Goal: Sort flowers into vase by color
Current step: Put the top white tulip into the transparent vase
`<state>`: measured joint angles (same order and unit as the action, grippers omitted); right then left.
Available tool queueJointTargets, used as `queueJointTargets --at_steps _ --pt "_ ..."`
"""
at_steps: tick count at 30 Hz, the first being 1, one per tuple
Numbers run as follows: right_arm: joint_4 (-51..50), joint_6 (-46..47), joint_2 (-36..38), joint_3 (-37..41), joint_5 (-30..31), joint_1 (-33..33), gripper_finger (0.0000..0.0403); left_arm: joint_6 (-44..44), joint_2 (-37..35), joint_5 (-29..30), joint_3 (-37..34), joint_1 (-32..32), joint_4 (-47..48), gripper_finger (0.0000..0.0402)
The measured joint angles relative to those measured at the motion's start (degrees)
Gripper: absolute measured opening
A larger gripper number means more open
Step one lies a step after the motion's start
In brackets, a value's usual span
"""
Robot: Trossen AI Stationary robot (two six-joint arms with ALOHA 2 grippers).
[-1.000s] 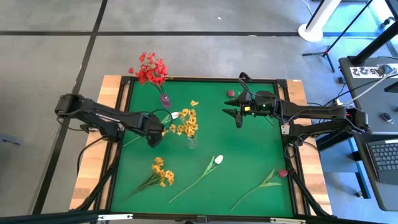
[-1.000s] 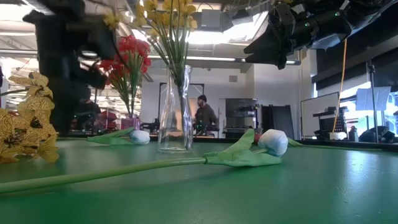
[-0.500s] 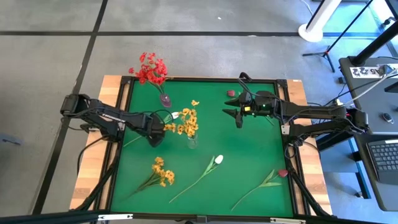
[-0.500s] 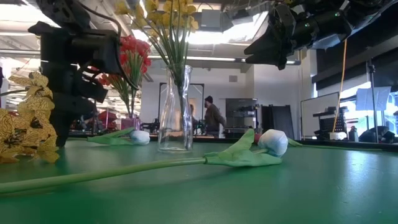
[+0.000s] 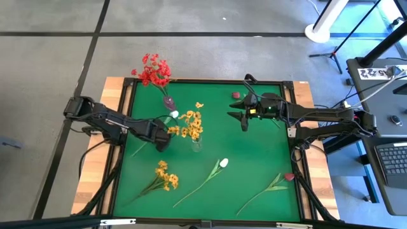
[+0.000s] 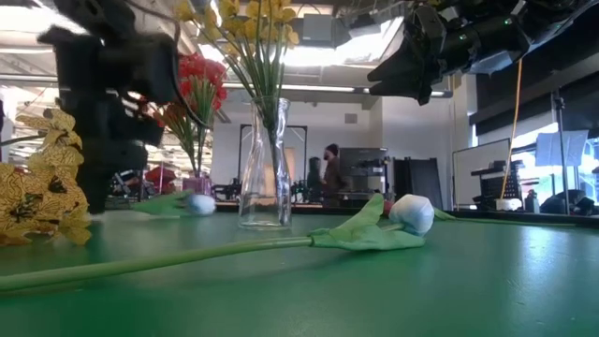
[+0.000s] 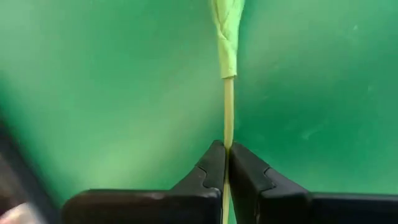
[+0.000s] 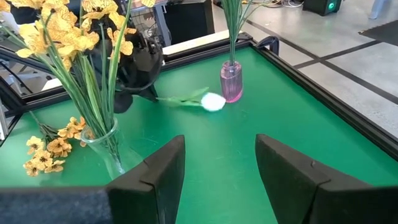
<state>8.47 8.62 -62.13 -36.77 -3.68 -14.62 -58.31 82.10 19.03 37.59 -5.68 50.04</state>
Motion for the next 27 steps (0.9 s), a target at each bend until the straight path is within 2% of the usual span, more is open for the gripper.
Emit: queueJointTargets --at_steps 10,16,22,27 --pt "-0.14 0.08 0.00 0.00 -0.04 -0.02 0.0193 -10.95 -11.89 9.56 12.68 -12.21 14.49 0.0002" --pt "1.94 0.99 0.00 0.00 -4.03 0.03 0.0193 -14.97 -18.49 21.81 19.41 -22.24 14.83 0.0001" --pt "12.03 6.87 0.00 0.00 -13.86 0.38 0.0193 -11.72 -20.41 35.82 26.02 -27.55 14.49 0.0000" --pt "19.17 7.67 0.00 0.00 -14.56 3.30 0.0193 -2.37 -20.41 42.00 31.35 -27.75 9.79 0.0000"
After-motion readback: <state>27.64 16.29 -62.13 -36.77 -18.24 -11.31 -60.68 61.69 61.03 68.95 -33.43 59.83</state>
